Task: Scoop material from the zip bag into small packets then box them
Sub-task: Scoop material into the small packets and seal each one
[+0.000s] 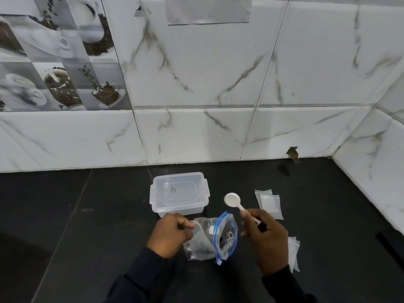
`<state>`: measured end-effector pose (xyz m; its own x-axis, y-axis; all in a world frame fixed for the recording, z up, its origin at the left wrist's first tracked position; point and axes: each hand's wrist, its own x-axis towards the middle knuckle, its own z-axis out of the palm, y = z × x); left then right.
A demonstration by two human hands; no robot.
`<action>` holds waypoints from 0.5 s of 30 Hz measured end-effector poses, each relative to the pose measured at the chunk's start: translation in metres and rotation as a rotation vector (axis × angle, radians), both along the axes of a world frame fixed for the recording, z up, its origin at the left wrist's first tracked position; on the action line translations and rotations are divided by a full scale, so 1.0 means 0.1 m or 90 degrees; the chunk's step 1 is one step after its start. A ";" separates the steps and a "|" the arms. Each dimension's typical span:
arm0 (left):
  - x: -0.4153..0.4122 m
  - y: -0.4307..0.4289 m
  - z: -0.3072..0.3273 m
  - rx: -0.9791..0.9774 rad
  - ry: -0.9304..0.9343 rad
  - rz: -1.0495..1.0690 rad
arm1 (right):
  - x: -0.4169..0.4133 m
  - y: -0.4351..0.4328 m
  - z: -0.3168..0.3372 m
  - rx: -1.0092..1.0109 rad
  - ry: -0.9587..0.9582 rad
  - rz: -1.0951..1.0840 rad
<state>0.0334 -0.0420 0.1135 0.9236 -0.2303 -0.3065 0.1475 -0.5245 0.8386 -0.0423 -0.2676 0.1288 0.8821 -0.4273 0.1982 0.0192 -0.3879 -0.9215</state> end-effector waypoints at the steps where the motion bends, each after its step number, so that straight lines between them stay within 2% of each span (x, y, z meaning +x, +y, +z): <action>1: -0.01 0.08 -0.04 -0.013 0.013 -0.008 | 0.04 -0.13 -0.02 0.029 0.077 -0.004; 4: -0.11 0.30 -0.22 -0.052 0.073 -0.001 | 0.09 -0.45 -0.17 -0.003 0.268 0.043; 7: -0.26 0.32 -0.51 -0.077 0.178 0.035 | 0.13 -0.45 -0.39 -0.153 0.376 0.137; 10: -0.38 0.19 -0.81 -0.076 0.249 -0.017 | 0.18 -0.29 -0.65 -0.308 0.356 0.177; 13: -0.36 0.07 -1.04 -0.043 0.204 0.048 | 0.29 -0.15 -0.90 -0.504 0.280 0.168; 15: -0.33 0.01 -1.12 -0.042 0.178 0.082 | 0.37 -0.09 -0.95 -0.522 0.321 0.193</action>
